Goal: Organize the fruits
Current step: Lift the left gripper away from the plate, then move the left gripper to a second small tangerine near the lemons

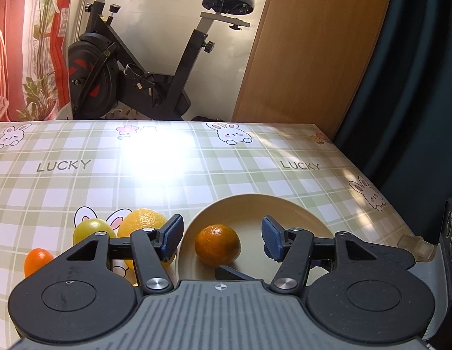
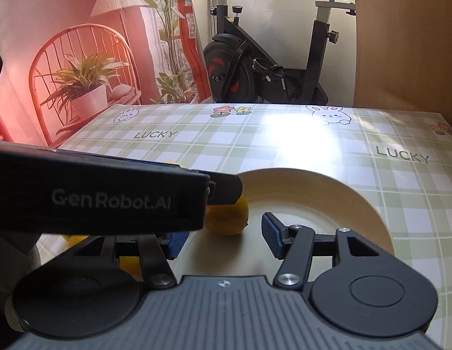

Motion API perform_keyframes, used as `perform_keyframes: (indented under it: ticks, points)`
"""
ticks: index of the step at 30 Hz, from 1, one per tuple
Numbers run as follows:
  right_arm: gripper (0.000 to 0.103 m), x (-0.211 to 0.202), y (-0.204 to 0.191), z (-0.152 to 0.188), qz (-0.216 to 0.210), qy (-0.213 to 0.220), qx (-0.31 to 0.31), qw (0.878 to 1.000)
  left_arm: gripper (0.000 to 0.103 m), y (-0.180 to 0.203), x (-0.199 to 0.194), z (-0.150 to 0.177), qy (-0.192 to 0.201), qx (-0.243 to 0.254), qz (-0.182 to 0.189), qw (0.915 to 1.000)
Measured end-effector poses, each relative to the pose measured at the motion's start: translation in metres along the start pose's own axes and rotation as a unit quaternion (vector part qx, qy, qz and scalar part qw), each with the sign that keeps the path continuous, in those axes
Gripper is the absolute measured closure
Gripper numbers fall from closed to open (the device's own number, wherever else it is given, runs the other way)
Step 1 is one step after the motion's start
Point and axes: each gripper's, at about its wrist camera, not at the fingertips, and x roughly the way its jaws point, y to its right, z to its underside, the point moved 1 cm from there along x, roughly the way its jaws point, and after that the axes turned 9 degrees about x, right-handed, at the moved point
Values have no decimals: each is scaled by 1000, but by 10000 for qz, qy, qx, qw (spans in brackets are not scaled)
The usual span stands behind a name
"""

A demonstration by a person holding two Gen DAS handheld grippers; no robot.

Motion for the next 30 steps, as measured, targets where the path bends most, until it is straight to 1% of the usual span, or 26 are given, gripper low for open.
perform_keyframes:
  ticks: [2, 7, 11, 15, 20, 24, 28, 30]
  points:
    - [45, -8, 0, 3, 21, 57, 30, 10000, 32, 2, -10, 3, 68, 16, -148, 9999]
    - [45, -21, -2, 9, 92, 109, 45, 9999, 29, 1, -33, 11, 193, 3, -345, 9992]
    - [45, -29, -7, 17, 53, 197, 48, 9998, 29, 2, -53, 19, 336, 2, -445, 9984]
    - [45, -41, -18, 26, -14, 350, -67, 9994, 29, -1, -68, 32, 392, -146, -592, 9974]
    - [45, -54, -30, 34, -99, 502, -223, 9984, 30, -8, -83, 47, 444, -280, -660, 9964]
    - [45, -61, -40, 43, -127, 546, -420, 9975, 31, -15, -94, 51, 522, -451, -793, 9945]
    - [45, -68, -46, 47, -153, 590, -558, 9966, 31, -17, -106, 56, 624, -455, -918, 9928]
    - [45, -72, -48, 50, -164, 641, -595, 9960, 31, -19, -108, 60, 583, -461, -944, 9928]
